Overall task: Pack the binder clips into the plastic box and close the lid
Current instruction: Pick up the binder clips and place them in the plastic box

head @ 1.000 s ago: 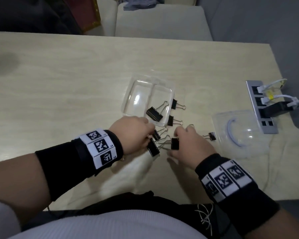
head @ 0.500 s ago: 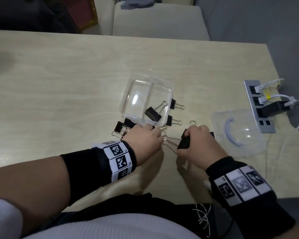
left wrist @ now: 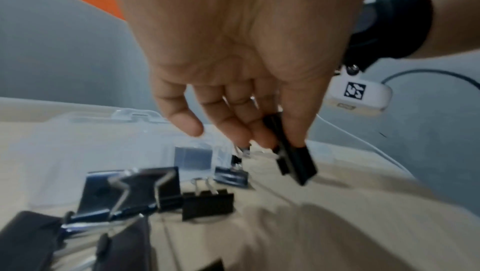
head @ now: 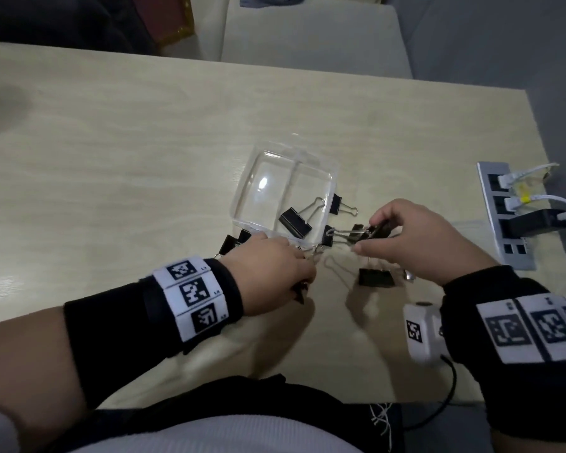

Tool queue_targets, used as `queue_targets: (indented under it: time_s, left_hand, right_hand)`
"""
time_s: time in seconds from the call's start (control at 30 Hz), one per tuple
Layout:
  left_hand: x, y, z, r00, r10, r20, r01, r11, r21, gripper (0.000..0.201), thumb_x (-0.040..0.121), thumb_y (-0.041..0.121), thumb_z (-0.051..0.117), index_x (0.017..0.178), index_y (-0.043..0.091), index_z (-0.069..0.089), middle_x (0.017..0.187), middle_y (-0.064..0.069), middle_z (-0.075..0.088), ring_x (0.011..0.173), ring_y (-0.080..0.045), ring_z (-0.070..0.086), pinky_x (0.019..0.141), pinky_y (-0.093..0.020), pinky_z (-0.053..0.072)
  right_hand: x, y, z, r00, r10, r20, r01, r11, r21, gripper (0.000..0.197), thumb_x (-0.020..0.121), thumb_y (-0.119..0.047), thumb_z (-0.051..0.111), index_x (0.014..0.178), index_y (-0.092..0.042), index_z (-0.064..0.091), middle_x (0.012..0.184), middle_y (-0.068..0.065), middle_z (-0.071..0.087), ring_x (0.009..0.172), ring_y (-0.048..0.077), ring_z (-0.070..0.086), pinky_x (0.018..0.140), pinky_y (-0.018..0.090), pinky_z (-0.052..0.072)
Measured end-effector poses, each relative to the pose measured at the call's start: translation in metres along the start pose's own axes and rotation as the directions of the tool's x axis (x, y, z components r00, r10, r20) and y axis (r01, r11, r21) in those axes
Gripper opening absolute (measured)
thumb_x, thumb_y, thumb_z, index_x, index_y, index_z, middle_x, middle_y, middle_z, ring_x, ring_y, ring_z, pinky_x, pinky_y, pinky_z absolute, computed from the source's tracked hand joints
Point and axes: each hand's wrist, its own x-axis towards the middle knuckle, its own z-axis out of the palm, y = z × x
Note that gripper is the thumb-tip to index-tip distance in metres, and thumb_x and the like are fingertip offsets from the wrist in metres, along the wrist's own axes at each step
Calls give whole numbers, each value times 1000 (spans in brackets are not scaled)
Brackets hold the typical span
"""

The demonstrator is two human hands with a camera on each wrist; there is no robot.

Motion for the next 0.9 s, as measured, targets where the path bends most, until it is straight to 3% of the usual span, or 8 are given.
queue_targets:
  time_s: [0.13,0.3,0.37,0.43,0.6,0.7,0.8,0.9]
  left_hand:
    - [-7,-12,-20,997,1,-82,-28,942,-336,28,85,31,62,113,29,63,103,7,66,97,-16,60,83,-36,50]
    - [-15,-31,-36,972,-70,-224,-49,873,-484,25,82,35,65,105,28,67,91,12,66,83,-6,60,78,-28,49]
    - [-18,-38,-38,956,-112,-270,-44,858,-511,24,80,37,63,102,29,67,90,12,69,83,-5,60,78,-25,48]
    - [-21,-43,-39,940,-147,-308,-37,853,-521,24,79,37,64,101,29,68,87,12,69,84,-5,60,76,-20,47]
    - [-21,-57,-40,891,-257,-374,36,861,-507,21,81,34,66,101,29,68,86,8,68,83,-2,58,68,-2,36]
    - [-14,-61,-43,869,-292,-400,61,864,-500,19,84,26,68,104,28,67,89,11,67,83,-2,57,69,-6,35]
    - [4,-61,-47,863,-260,-432,48,896,-442,21,86,22,65,108,24,67,90,15,62,87,-6,52,72,-18,34]
    - [32,-57,-50,869,-261,-421,78,911,-404,23,89,24,60,111,26,65,97,12,66,92,-7,47,80,-23,36]
  right_hand:
    - [12,-16,-9,991,-49,-125,60,995,85,42,68,-46,80,92,-18,60,96,3,63,72,12,57,58,27,46]
    - [46,-39,24,935,-89,-344,131,986,100,47,69,-53,78,96,-20,58,106,1,56,84,11,54,66,18,44]
    - [57,-45,38,936,-65,-346,117,984,131,49,73,-51,76,106,-20,58,112,-1,49,90,12,54,78,22,45]
    - [64,-48,48,944,-81,-319,118,988,99,50,77,-47,74,114,-19,58,116,0,49,92,13,56,80,23,42]
    - [61,-43,56,944,-217,-247,153,955,-255,30,89,-34,59,118,-24,62,115,-2,65,105,22,61,94,41,45]
    - [55,-31,53,939,-200,-281,139,965,-221,27,89,-29,56,115,-25,62,111,-3,66,104,22,60,94,45,45]
    - [50,-21,51,928,-161,-337,120,983,-140,19,88,-28,56,105,-25,64,102,-2,64,95,22,60,88,47,48]
    - [44,-14,51,925,-143,-352,124,989,-78,16,87,-27,57,100,-24,64,97,-3,64,90,20,62,84,42,51]
